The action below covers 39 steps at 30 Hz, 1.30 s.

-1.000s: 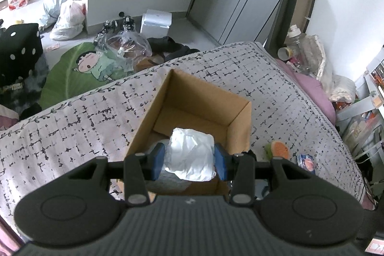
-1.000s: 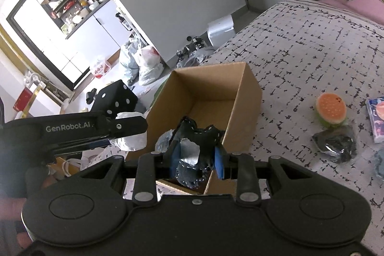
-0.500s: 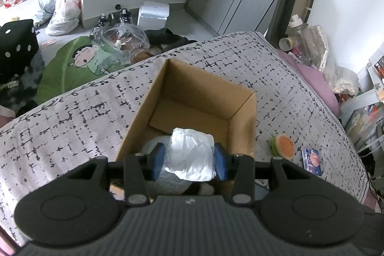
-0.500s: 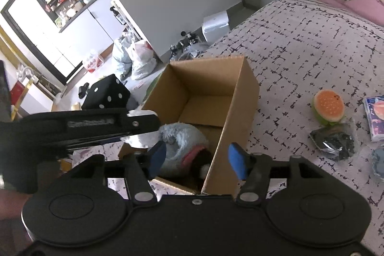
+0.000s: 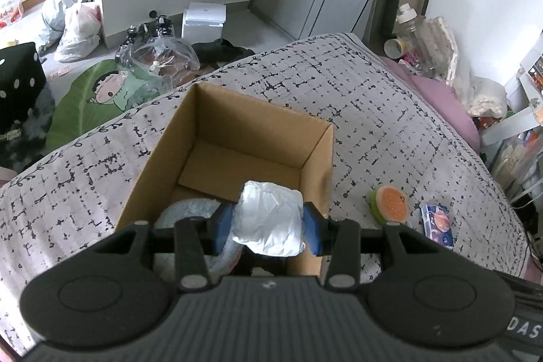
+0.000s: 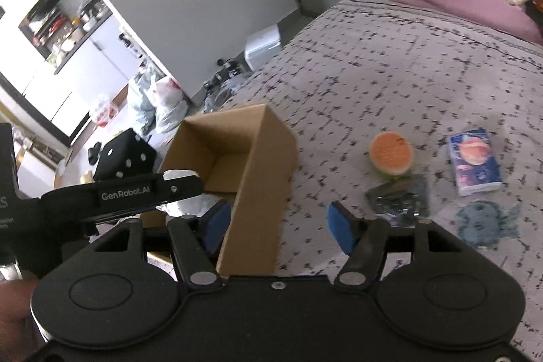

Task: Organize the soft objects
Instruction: 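Open the left gripper to drop the tissue while the right gripper releases the lace item into the box, then move the left gripper to the black plastic bag while the right gripper moves to the blue plush octopus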

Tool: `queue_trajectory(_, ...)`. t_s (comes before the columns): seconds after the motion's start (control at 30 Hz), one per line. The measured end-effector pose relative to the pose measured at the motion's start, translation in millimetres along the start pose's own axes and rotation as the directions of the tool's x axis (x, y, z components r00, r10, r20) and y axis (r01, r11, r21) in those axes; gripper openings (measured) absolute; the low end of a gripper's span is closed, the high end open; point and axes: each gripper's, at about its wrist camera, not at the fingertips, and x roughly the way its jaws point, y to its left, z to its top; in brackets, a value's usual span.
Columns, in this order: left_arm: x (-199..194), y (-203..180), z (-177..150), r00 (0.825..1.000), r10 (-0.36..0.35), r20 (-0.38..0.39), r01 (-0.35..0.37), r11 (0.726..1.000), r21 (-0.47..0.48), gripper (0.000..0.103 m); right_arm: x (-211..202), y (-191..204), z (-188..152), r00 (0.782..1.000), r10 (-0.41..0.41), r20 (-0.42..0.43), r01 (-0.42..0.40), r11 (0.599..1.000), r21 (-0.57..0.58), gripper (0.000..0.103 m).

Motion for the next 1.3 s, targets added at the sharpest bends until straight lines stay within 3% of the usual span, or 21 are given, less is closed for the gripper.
queue_trajectory(0.23,10.3,-10.6,-3.2,0.999,0.029,-0.015,-0.029,1.000,0.013,0.047,3.3,-12.5,-0.6,1.000,-0.008,-0.016,0.008,1.000,0.018,0.063)
queue_trajectory(0.3,11.2,-14.5,-3.7,0.999,0.032,-0.019,-0.032,0.999,0.039,0.051,1.1,-13.3,-0.2,1.000,-0.002,-0.013,0.003,1.000,0.016,0.063)
queue_trajectory(0.37,10.6,-17.4,-5.1,0.998,0.062,-0.020,-0.061,0.996,0.062,0.061,-1.1,-13.1,0.5,1.000,0.003,-0.006,-0.003,1.000,0.020,0.063)
queue_trajectory(0.7,1.0,-20.3,-11.6,0.997,0.077,-0.028,-0.075,0.995,0.061,0.065,-6.5,-14.4,0.6,1.000,0.003,-0.008,-0.003,1.000,0.024,0.065)
queue_trajectory(0.83,-5.7,-23.8,-13.8,0.996,0.085,-0.021,-0.084,0.994,0.066,0.069,-17.4,-16.1,1.7,1.000,0.001,0.017,-0.001,1.000,0.020,0.083)
queue_trajectory(1.1,-26.3,-36.0,-19.0,0.996,0.083,-0.015,-0.082,0.994,0.067,0.077,-31.2,-24.7,2.0,1.000,0.005,0.028,-0.005,1.000,0.031,0.090)
queue_trajectory(1.3,-42.9,-47.9,-23.7,0.996,0.083,0.025,-0.084,0.994,0.075,0.095,-42.3,-30.3,0.0,0.999,0.019,0.043,-0.021,0.999,0.030,0.100)
